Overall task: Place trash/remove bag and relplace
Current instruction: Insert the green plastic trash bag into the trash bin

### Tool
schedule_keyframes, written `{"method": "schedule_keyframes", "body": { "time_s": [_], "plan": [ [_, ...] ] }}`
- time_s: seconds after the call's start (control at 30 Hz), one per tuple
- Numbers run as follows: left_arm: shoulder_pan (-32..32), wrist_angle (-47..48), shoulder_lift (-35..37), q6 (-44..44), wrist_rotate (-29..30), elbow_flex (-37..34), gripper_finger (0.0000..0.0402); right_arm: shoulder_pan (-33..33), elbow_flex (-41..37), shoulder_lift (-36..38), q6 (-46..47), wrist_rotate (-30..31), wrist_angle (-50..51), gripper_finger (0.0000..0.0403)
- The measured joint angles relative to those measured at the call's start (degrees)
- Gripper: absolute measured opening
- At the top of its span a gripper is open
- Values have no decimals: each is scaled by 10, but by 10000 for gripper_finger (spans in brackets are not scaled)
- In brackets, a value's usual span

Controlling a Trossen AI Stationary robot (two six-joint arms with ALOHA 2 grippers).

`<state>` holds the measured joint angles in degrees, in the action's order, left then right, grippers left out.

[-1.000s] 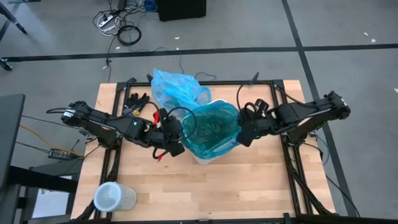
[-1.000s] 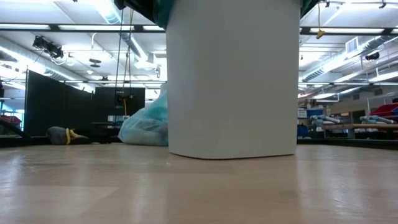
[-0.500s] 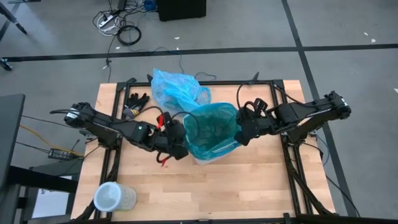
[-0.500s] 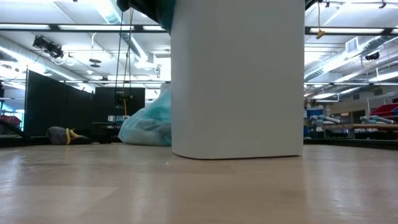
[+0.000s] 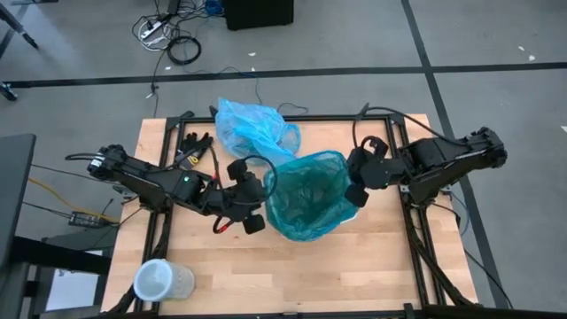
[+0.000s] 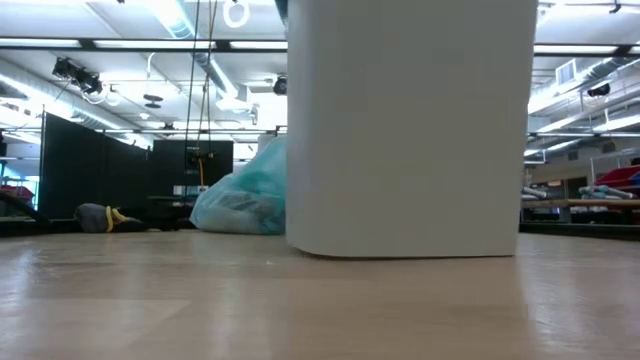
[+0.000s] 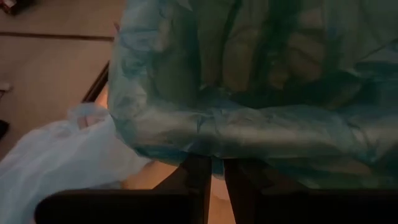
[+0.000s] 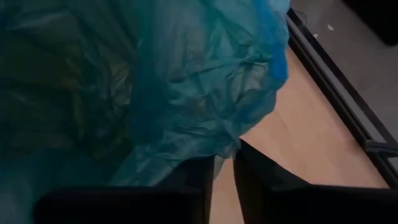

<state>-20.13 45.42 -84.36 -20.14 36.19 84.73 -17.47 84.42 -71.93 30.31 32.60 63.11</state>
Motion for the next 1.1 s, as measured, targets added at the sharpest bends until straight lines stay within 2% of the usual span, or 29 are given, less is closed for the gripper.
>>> {"method": "schedule_keyframes", "body": {
  "time_s": [0.27, 0.47, 0.63, 0.8, 1.1],
  "plan": [
    [0, -2, 0, 5, 1, 0, 51, -5, 0, 4, 17, -14, 12, 89],
    [0, 1, 0, 5, 8, 0, 51, -5, 0, 19, 22, -73, 6, 89],
    [1, -5, 0, 4, 38, 0, 51, -6, 0, 55, 26, -103, -22, 89],
    [1, -9, 0, 4, 45, 0, 51, -6, 0, 89, 34, -109, -50, 89],
    [2, -11, 0, 4, 45, 0, 51, -6, 0, 89, 43, -116, -32, 86]
  ]
}}
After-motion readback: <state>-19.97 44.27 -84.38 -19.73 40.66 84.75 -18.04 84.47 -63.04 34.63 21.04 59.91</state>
